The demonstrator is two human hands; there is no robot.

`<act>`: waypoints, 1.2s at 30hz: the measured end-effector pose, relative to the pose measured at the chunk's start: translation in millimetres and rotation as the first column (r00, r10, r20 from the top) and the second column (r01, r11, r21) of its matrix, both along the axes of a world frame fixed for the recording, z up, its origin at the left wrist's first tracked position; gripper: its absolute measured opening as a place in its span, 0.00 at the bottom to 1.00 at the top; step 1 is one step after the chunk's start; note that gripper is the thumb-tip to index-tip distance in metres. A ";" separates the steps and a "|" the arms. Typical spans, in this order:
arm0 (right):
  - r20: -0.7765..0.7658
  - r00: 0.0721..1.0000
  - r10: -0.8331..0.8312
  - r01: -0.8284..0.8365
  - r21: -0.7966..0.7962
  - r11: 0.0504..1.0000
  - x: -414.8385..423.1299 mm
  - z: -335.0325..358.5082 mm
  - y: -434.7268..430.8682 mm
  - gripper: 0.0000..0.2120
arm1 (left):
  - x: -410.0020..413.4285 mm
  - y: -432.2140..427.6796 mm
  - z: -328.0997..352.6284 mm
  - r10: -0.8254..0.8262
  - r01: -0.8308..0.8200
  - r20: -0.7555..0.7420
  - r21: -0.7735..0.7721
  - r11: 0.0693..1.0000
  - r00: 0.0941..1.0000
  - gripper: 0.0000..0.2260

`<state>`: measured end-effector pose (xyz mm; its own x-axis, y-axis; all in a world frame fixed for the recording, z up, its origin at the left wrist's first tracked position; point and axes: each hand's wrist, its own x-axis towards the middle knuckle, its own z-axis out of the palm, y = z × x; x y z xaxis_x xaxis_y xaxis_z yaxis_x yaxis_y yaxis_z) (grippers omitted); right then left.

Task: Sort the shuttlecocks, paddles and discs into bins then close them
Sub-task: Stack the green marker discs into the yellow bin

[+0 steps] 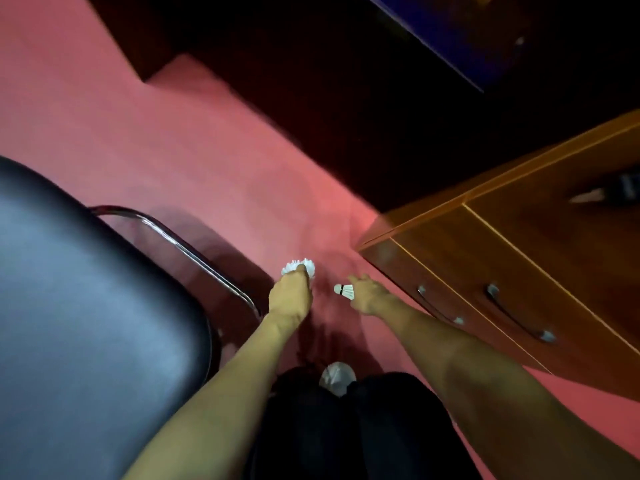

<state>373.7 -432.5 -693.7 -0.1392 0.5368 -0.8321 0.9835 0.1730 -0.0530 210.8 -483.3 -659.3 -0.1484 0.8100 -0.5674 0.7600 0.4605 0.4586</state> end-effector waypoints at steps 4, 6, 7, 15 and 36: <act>0.059 0.991 -0.118 0.116 0.031 0.993 4.3 -36.6 -10.9 0.21 | 8.8 2.7 -32.4 0.047 -0.047 0.042 -0.007 0.999 0.998 0.09; 0.062 0.982 -0.178 0.177 0.035 0.984 7.1 -50.1 -10.5 0.21 | 11.9 4.4 -46.2 0.062 -0.062 0.063 -0.016 0.998 0.996 0.09; 0.058 0.977 -0.204 0.202 0.029 0.979 8.4 -56.4 -8.5 0.21 | 12.5 4.5 -52.1 0.068 -0.066 0.070 -0.022 0.998 0.995 0.09; -0.144 0.850 -0.507 0.526 0.180 0.831 9.0 -88.6 -3.1 0.14 | 25.3 6.6 -73.5 0.073 -0.068 0.078 -0.062 0.996 0.994 0.08; -0.525 0.848 0.078 0.293 0.585 0.757 -11.9 393.2 -48.9 0.12 | 2.0 -21.6 354.6 -0.017 0.047 -0.062 0.510 0.859 0.998 0.03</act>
